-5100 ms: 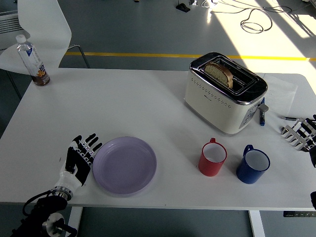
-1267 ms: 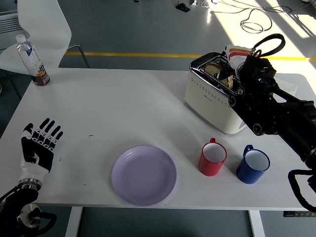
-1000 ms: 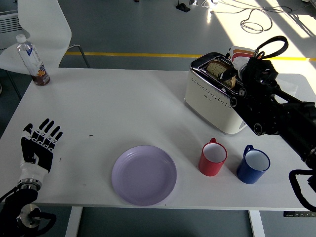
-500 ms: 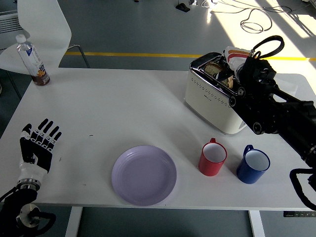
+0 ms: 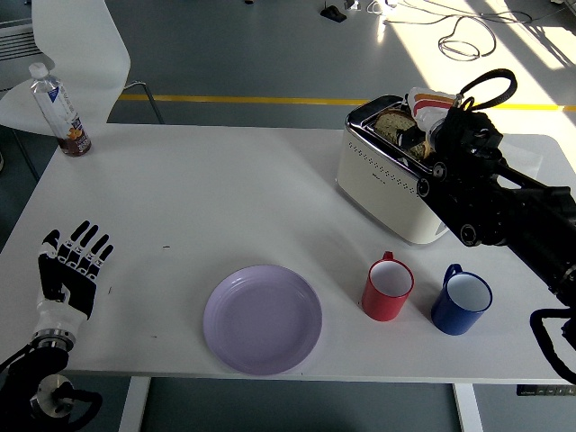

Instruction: Push plate across desktop,pick up the break from the machine,place the break in the plate

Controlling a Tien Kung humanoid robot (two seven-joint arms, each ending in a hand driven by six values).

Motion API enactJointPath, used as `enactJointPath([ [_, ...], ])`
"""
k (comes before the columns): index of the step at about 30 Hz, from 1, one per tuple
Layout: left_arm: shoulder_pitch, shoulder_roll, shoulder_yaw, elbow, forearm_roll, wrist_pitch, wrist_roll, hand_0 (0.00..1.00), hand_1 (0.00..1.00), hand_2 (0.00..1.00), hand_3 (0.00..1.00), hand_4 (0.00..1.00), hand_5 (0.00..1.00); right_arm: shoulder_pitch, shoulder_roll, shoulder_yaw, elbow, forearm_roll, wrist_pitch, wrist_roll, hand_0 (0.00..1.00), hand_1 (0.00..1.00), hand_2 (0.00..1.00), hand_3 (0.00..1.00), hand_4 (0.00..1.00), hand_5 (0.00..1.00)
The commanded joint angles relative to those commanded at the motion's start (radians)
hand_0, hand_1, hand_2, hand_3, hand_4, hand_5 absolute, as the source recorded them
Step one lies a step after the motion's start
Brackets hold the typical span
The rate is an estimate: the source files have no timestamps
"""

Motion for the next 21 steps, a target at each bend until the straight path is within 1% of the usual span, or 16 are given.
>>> enactJointPath([
  [3,0.003,0.000,0.002,0.001,0.000,0.000,0.000,0.799,0.785,0.820,0.737,0.533,0.998,-0.001,0.000,-0.001,0.009,-0.007,-0.015,-0.004,0.394,0.432,0.470,0.549,0.445,0.018],
  [4,0.004,0.000,0.003,0.001,0.000,0.000,0.000,0.798,0.781,0.819,0.736,0.534,0.998,-0.002,0.000,0.000,0.012,-0.009,-0.017,-0.006,0.430,0.410,0.449,0.520,0.341,0.002],
  [8,0.005,0.000,0.005,0.001,0.000,0.000,0.000,0.798,0.781,0.819,0.736,0.534,0.998,-0.004,0.000,0.009,0.034,-0.025,-0.016,-0.020,0.430,0.410,0.449,0.520,0.341,0.002],
  [9,0.004,0.000,0.006,0.001,0.000,0.000,0.000,0.798,0.781,0.819,0.736,0.534,0.998,-0.005,0.000,0.017,0.053,-0.036,-0.014,-0.029,0.430,0.410,0.449,0.520,0.341,0.002],
  [10,0.004,0.000,0.007,0.000,0.001,-0.001,0.000,0.798,0.781,0.819,0.736,0.535,0.998,-0.005,0.000,0.027,0.081,-0.045,-0.011,-0.039,0.419,0.397,0.435,0.510,0.310,0.002],
  [11,0.004,0.000,0.008,0.000,0.001,-0.001,0.000,0.798,0.781,0.819,0.736,0.535,0.998,-0.005,0.000,0.030,0.089,-0.047,-0.011,-0.041,0.419,0.397,0.435,0.510,0.310,0.002],
  [14,0.004,0.000,0.004,-0.001,0.005,-0.003,0.002,0.798,0.781,0.819,0.736,0.535,0.998,-0.003,0.000,0.067,0.169,-0.080,-0.012,-0.054,0.419,0.397,0.435,0.510,0.310,0.002],
  [15,0.003,0.000,0.004,-0.001,0.005,-0.003,0.002,0.798,0.781,0.819,0.736,0.535,0.998,-0.003,0.000,0.071,0.182,-0.084,-0.013,-0.055,0.419,0.397,0.435,0.510,0.310,0.002],
  [17,0.003,0.000,0.001,-0.001,0.006,-0.004,0.003,0.798,0.781,0.817,0.736,0.533,0.998,0.003,0.000,0.109,0.247,-0.131,-0.022,-0.060,0.402,0.383,0.419,0.505,0.299,0.002],
  [20,0.002,0.000,-0.002,-0.002,0.005,-0.003,0.003,0.798,0.781,0.817,0.736,0.533,0.998,0.009,-0.018,0.144,0.330,-0.182,-0.031,-0.069,0.402,0.383,0.419,0.505,0.299,0.002],
  [21,0.002,0.000,-0.003,-0.002,0.005,-0.003,0.002,0.798,0.781,0.817,0.736,0.533,0.998,0.012,-0.032,0.159,0.361,-0.193,-0.035,-0.072,0.402,0.383,0.419,0.505,0.299,0.002],
])
